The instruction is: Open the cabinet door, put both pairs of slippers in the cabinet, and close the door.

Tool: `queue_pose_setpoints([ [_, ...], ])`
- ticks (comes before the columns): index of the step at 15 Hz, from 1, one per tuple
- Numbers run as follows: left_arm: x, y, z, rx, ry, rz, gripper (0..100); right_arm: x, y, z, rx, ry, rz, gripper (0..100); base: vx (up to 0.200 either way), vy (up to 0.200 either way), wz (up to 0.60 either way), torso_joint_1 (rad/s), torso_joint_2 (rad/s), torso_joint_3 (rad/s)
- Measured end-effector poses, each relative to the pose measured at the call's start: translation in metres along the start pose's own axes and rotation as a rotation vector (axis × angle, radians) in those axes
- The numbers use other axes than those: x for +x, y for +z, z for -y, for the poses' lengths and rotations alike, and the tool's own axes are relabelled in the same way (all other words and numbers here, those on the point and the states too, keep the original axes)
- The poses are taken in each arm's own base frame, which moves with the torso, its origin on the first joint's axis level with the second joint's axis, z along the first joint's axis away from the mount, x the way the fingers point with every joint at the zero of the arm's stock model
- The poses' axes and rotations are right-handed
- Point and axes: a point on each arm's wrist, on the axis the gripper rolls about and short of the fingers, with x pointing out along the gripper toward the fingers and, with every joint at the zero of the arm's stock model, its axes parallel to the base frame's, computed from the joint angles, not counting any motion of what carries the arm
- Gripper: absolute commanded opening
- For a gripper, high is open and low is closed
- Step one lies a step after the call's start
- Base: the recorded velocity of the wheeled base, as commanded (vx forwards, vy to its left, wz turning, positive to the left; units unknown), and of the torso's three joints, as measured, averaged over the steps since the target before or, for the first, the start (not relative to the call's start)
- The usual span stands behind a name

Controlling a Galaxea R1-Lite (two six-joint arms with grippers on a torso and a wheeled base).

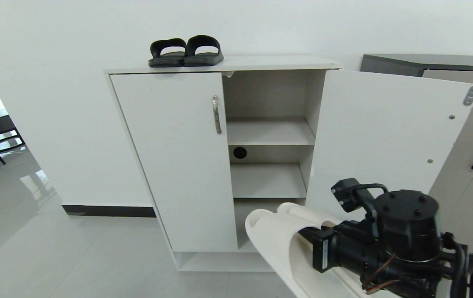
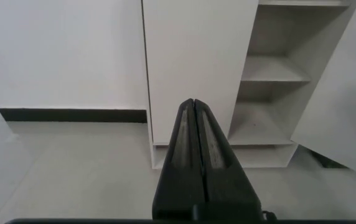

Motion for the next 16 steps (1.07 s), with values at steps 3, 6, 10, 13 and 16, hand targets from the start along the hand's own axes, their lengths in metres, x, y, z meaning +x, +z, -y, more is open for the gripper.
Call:
queue_pose_setpoints([
  [3,0.0,0.0,0.0,0.002,0.0,0.001,0,0.044,-0.016,-0.002,0.057,-0.069,-0.059,0,0.0,0.0,0.0,0.0,0.0,0.0],
  [6,0.0,0.0,0.0,0.02,-0.007,0.001,0,0.09,-0.025,-0.005,0.064,-0.24,-0.038,0,0.0,0.0,0.0,0.001,0.0,-0.025],
  [10,0.0,0.0,0.001,0.022,-0.023,0.001,0,0.12,-0.033,-0.006,0.003,-0.402,0.027,0,0.0,0.0,0.0,0.004,0.0,-0.178],
  [13,0.0,0.0,0.001,0.023,-0.023,0.001,0,0.138,-0.029,-0.011,-0.065,-0.438,0.132,0,0.0,0.0,0.0,-0.001,0.01,-0.194],
  [16,0.0,0.0,0.001,0.023,-0.024,0.001,0,0.161,-0.022,-0.015,-0.095,-0.488,0.249,0,0.0,0.0,0.0,0.001,0.0,-0.206],
])
